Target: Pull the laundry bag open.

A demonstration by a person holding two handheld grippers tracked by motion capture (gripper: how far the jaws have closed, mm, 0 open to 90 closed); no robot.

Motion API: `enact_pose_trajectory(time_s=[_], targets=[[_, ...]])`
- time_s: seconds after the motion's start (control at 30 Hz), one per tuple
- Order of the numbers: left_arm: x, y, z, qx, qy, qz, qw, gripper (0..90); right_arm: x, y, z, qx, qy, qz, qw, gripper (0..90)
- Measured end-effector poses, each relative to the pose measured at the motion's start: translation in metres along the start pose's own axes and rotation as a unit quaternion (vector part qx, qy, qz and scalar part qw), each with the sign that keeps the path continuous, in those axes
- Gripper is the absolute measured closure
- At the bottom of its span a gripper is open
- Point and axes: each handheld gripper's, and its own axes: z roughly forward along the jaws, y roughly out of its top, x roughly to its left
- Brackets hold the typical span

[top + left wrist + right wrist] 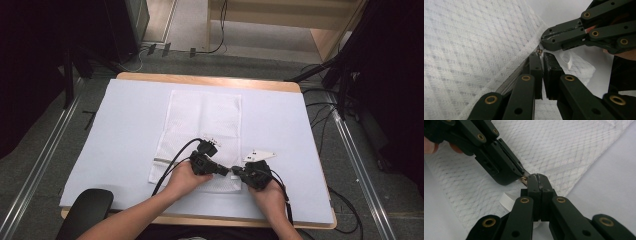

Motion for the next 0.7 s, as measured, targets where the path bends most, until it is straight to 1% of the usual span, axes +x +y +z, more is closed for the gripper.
enact_pose_trajectory(time_s=[0.07, 0.2, 0.23, 0.33, 0.37, 0.4, 0.43, 0.5, 0.53, 0.57, 0.7], targets=[[0.001, 0.002, -0.001, 0.005, -0.001, -0.002, 1.0000, 87.8, 0.000, 0.000, 0.000, 0.001, 0.002, 0.004, 1.0000, 90.0], [0.007, 0.005, -0.002, 0.015, -0.016, -0.007, 0.9997, 88.1, 0.000, -0.001, 0.000, -0.002, 0.002, 0.003, 1.0000, 90.0], [0.009, 0.006, -0.003, 0.020, -0.017, -0.003, 0.9997, 88.1, 0.000, -0.001, 0.000, -0.002, 0.003, 0.003, 1.0000, 90.0], [0.010, 0.008, -0.004, 0.029, -0.017, -0.002, 0.9994, 88.3, -0.001, -0.001, 0.000, -0.003, 0.006, 0.011, 0.9999, 90.0], [0.010, 0.008, -0.006, 0.030, -0.008, -0.001, 0.9995, 88.4, -0.001, -0.002, 0.000, -0.004, 0.005, 0.012, 0.9999, 90.0], [0.012, 0.008, -0.008, 0.036, -0.012, -0.002, 0.9993, 88.4, -0.001, -0.002, 0.000, -0.005, 0.004, 0.009, 0.9999, 90.0], [0.016, 0.007, -0.012, 0.033, -0.008, -0.009, 0.9994, 88.4, -0.001, -0.002, 0.000, -0.005, 0.004, 0.010, 0.9999, 90.0], [0.025, 0.005, -0.020, 0.040, -0.012, -0.013, 0.9990, 88.4, -0.002, -0.002, 0.000, -0.005, 0.006, 0.013, 0.9999, 90.0], [0.027, 0.003, -0.024, 0.035, -0.016, -0.021, 0.9990, 88.4, -0.002, -0.002, 0.000, -0.005, 0.007, 0.014, 0.9999, 90.0], [0.028, 0.002, -0.027, 0.038, -0.023, -0.025, 0.9987, 88.3, -0.002, -0.002, 0.000, -0.005, 0.007, 0.015, 0.9999, 90.0], [0.028, 0.000, -0.034, 0.033, -0.021, -0.018, 0.9991, 88.3, -0.002, -0.002, 0.000, -0.005, 0.008, 0.011, 0.9999, 90.0]])
